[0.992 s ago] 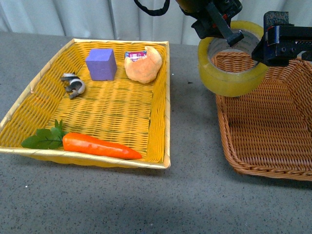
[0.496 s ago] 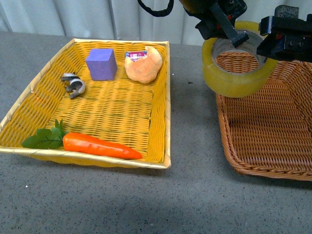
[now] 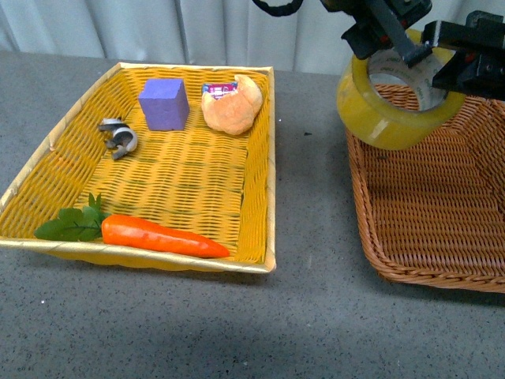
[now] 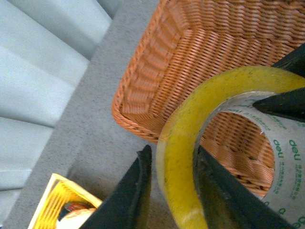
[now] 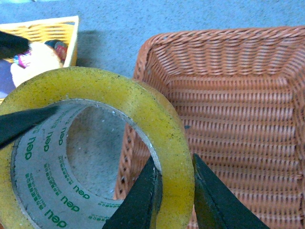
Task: Move tape to another basket
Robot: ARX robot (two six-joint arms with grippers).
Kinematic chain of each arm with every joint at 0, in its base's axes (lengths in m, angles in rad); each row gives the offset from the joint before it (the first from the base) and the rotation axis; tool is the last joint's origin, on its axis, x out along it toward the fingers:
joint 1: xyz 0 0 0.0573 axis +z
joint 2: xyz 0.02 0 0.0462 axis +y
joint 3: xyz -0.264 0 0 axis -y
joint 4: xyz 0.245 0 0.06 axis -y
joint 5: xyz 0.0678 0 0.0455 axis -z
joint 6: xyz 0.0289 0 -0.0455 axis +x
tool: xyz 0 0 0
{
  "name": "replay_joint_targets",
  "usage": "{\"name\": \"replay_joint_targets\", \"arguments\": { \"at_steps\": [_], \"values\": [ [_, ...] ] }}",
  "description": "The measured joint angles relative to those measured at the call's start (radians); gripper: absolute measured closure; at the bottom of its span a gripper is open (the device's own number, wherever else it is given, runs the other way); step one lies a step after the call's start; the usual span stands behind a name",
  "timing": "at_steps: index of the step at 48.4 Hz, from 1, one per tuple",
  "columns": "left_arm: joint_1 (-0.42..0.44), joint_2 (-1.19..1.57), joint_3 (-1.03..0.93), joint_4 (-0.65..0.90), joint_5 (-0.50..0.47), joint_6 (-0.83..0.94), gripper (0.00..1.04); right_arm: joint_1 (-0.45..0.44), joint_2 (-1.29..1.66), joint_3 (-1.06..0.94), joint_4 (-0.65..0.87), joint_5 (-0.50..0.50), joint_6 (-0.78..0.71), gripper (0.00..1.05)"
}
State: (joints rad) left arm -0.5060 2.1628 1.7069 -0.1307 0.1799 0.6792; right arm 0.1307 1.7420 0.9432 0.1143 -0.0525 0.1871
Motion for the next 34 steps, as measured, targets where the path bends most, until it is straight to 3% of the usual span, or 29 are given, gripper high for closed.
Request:
{"name": "replay_joint_targets", "arguments": {
  "at_steps": [9, 14, 16, 24, 28, 34],
  "values": [
    [0.035, -0.061, -0.016, 0.01, 0.035, -0.082, 0.35, -0.06, 0.072, 0.023, 0.0, 0.043, -0.034, 0.89],
    [0.063, -0.092, -0.066, 0.089, -0.095, -0.082, 0.1, -0.097, 0.135, 0.041, 0.0, 0.042, -0.054, 0.89],
    [0.076, -0.092, -0.094, 0.145, -0.168, -0.084, 0.05, -0.105, 0.15, 0.048, -0.004, 0.035, -0.06, 0.89],
    [0.162, -0.093, -0.195, 0.344, -0.435, -0.193, 0.06, -0.146, 0.219, 0.08, -0.02, 0.026, -0.082, 0.89],
    [0.213, -0.107, -0.238, 0.391, -0.513, -0.285, 0.06, -0.16, 0.246, 0.084, -0.025, 0.019, -0.087, 0.89],
    [0.261, -0.14, -0.295, 0.427, -0.546, -0.402, 0.06, -0.16, 0.282, 0.09, -0.024, -0.003, -0.096, 0.89]
  ]
}}
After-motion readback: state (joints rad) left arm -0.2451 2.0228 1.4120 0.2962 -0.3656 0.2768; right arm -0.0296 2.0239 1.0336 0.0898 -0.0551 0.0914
